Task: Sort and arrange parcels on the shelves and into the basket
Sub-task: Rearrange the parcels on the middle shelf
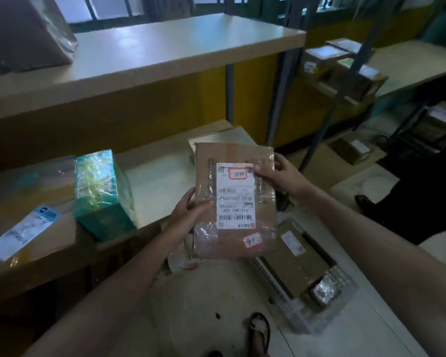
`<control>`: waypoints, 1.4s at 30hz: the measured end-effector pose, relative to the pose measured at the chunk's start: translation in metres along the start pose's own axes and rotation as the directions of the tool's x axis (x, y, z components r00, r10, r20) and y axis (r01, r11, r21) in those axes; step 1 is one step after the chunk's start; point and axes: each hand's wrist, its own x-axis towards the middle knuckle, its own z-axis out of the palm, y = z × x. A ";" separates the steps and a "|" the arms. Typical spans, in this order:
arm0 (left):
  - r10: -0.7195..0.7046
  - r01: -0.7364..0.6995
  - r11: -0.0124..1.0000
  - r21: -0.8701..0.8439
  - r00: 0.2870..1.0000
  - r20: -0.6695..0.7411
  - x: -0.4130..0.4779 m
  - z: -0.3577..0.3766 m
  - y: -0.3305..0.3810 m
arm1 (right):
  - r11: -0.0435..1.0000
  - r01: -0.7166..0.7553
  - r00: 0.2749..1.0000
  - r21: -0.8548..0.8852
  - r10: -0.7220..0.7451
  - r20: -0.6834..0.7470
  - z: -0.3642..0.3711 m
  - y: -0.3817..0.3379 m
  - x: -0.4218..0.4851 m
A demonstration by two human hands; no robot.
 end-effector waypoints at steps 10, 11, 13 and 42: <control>-0.188 0.184 0.981 0.068 0.979 0.072 0.047 0.131 -0.099 | 0.956 -0.290 0.947 -0.050 0.280 -0.155 -0.085 0.154 -0.030; -0.211 0.208 0.976 0.061 0.976 0.048 0.055 0.144 -0.113 | 0.944 -0.328 0.936 -0.038 0.319 -0.149 -0.093 0.177 -0.033; -0.265 0.263 0.961 0.090 0.964 0.008 0.072 0.171 -0.145 | 0.902 -0.430 0.897 -0.035 0.422 -0.128 -0.108 0.226 -0.044; -0.220 -0.175 0.747 0.642 0.846 0.486 0.299 0.332 -0.437 | 0.803 -0.513 0.600 0.302 0.588 -0.543 -0.213 0.580 0.090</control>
